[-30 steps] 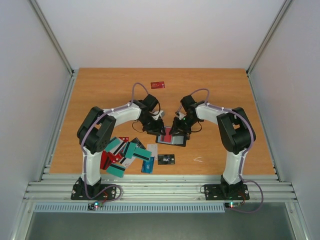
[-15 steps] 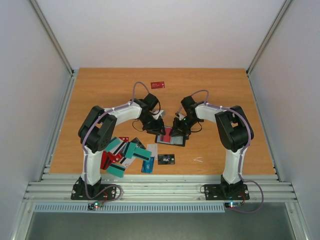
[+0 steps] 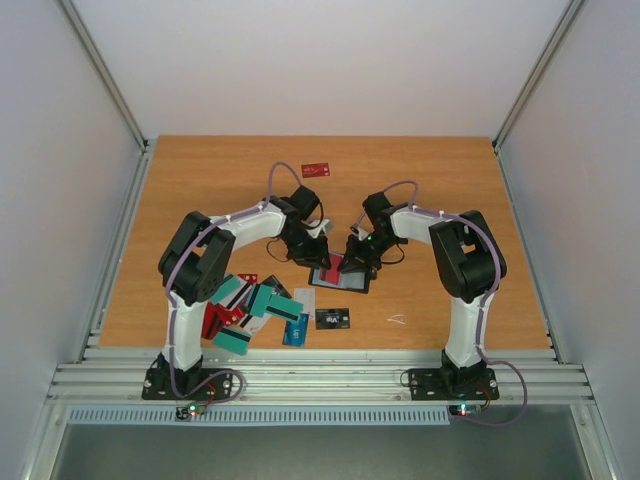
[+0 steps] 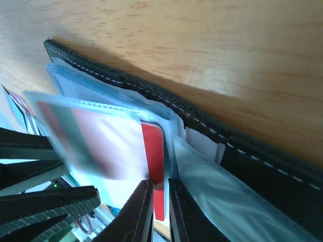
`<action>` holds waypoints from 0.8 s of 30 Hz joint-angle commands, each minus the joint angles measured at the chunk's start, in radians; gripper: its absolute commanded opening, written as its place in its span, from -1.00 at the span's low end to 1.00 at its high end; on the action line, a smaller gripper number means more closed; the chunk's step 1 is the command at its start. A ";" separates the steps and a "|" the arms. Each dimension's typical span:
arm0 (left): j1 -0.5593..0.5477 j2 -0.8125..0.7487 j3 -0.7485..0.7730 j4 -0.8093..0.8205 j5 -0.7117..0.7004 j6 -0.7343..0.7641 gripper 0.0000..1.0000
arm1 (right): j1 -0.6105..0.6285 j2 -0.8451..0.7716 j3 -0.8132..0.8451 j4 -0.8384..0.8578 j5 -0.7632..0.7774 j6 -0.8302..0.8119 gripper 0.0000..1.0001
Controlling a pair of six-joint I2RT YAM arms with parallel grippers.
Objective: Put the credit cards into the card holder
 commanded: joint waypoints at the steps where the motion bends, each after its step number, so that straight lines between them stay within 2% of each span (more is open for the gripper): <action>1: -0.018 0.027 0.043 0.000 0.000 0.010 -0.49 | 0.020 0.047 0.002 0.052 0.016 -0.005 -0.78; 8: -0.036 0.011 0.037 0.008 -0.017 -0.012 -0.53 | 0.021 0.046 0.002 0.039 0.011 -0.001 -0.78; 18: -0.064 0.010 0.099 -0.061 -0.115 -0.036 -0.92 | 0.020 -0.012 0.004 0.038 0.020 0.020 -0.76; 24: -0.086 0.020 0.152 -0.146 -0.194 -0.052 -0.93 | 0.017 -0.101 0.008 -0.002 0.051 0.009 -0.67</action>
